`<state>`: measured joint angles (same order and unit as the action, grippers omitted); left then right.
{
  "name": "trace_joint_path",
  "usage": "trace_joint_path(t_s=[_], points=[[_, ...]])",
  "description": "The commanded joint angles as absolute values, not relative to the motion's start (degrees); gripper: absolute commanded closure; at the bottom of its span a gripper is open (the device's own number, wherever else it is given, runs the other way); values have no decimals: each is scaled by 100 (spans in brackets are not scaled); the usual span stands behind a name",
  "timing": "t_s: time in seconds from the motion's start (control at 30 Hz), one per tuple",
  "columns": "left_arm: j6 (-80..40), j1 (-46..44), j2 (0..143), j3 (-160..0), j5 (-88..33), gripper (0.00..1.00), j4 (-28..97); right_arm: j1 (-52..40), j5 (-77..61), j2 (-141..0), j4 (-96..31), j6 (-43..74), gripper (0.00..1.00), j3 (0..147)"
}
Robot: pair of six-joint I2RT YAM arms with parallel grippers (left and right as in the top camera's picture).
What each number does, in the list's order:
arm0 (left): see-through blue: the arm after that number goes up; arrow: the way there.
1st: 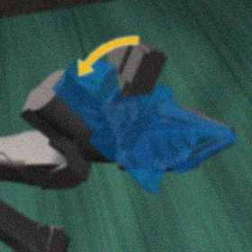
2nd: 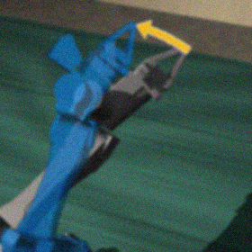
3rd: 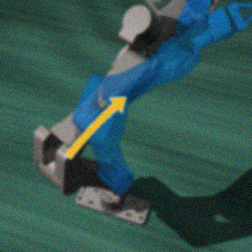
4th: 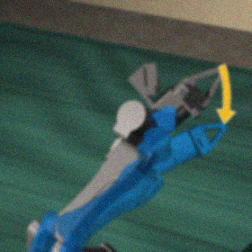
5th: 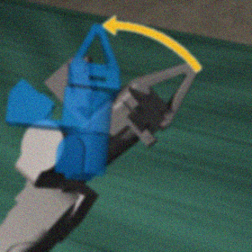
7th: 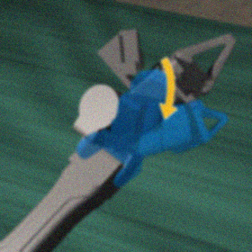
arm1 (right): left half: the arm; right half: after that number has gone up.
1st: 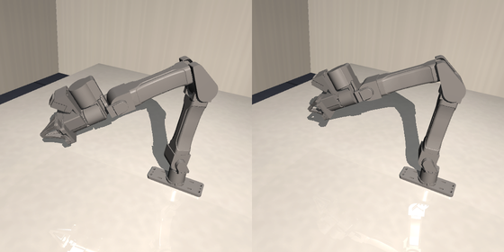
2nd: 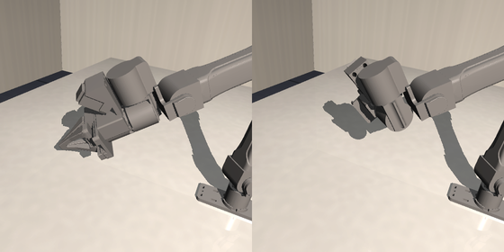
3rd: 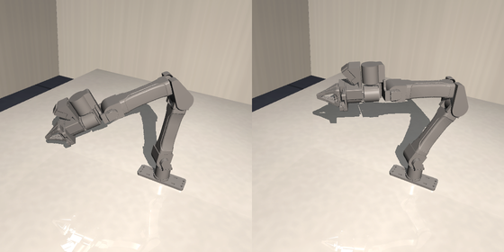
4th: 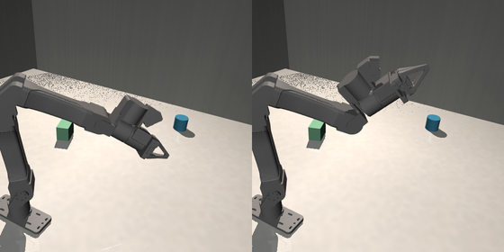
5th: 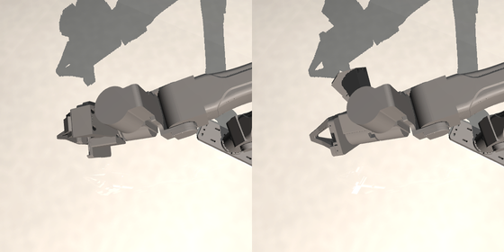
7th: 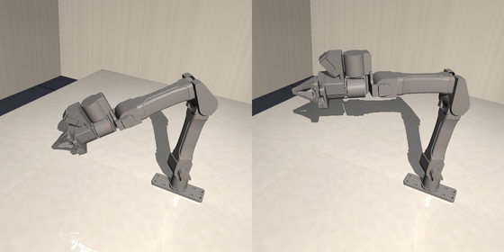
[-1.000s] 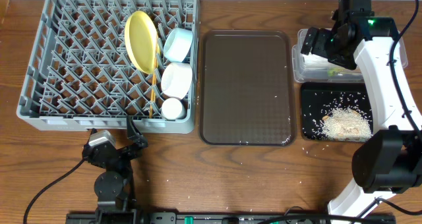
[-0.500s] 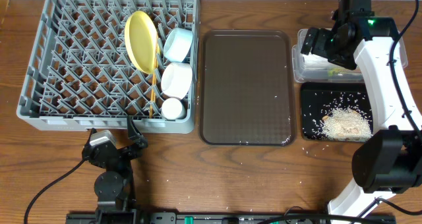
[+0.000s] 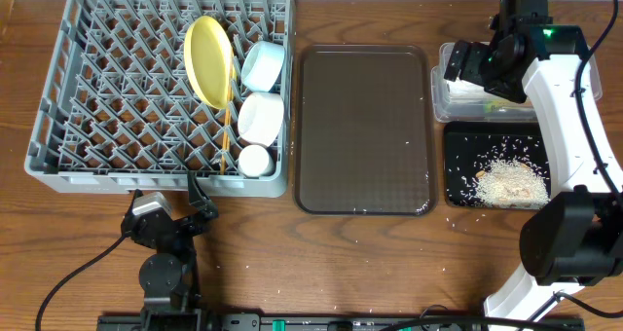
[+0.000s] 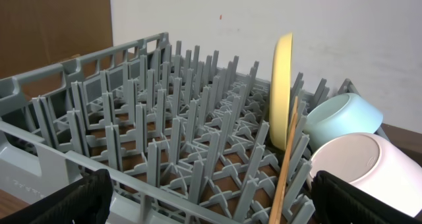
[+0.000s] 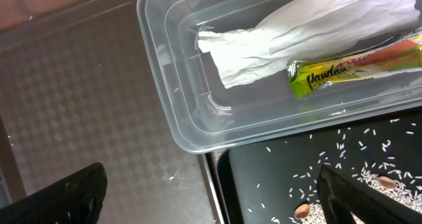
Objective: Sort waste into correct bins and load items into the dishwasher
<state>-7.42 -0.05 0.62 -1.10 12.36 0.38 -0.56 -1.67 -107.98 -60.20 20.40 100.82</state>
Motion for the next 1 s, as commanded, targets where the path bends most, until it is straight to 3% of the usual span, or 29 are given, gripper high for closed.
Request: trace_joint_path(t_s=[0.0,0.4,0.77,0.97], points=[[-644,25,25,-23,1282,3,294,-80,-106,-10687,-6029,2053,1,10108],[-644,25,25,-23,1282,3,294,-102,3,-10414,-5994,1946,1,10108],[-644,25,25,-23,1282,3,294,-388,132,-8917,-5699,1098,1,10007],[-644,25,25,-23,1282,3,294,-377,322,-7721,-5113,1041,1,9039]])
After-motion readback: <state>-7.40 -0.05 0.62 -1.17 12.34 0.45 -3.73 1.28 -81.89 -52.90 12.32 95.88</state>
